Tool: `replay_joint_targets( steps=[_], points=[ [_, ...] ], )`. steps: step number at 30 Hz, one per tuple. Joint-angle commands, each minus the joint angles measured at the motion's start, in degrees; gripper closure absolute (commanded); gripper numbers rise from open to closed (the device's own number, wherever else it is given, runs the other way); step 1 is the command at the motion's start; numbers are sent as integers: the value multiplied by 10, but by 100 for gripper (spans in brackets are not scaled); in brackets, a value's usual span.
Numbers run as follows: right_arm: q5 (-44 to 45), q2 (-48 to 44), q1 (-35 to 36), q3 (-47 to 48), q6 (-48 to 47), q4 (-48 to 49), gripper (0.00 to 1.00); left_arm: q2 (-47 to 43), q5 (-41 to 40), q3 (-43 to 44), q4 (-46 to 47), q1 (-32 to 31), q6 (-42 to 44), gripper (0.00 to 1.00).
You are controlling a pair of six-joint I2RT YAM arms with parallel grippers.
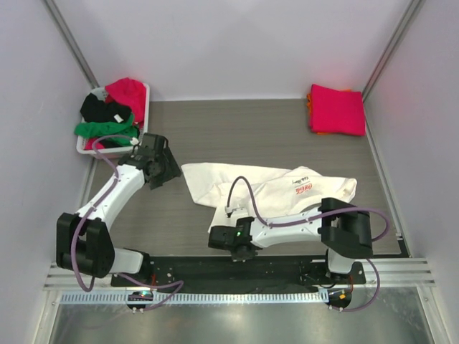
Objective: Fold and stack the t-shirts
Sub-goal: Flatten the tshirt out
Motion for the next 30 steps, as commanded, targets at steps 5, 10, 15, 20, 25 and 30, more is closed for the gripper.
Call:
replay_joint_targets(
  steps=[5, 10, 15, 20, 25, 30],
  points=[
    [118, -137, -11, -20, 24, -118, 99, 59, 15, -10, 90, 5, 21, 31],
    [139, -198, -48, -44, 12, -132, 99, 132, 38, 15, 126, 4, 4, 33],
    [141, -228, -78, -49, -10, -135, 99, 202, 38, 44, 166, 4, -9, 37],
    [140, -241, -103, -51, -32, -140, 99, 245, 38, 71, 191, 5, -21, 41],
    [140, -257, -122, -52, -49, -142, 99, 277, 23, 90, 194, 4, -24, 44],
    [138, -270, -149, -52, -68, -143, 99, 300, 39, 104, 200, 5, -30, 64]
  ],
)
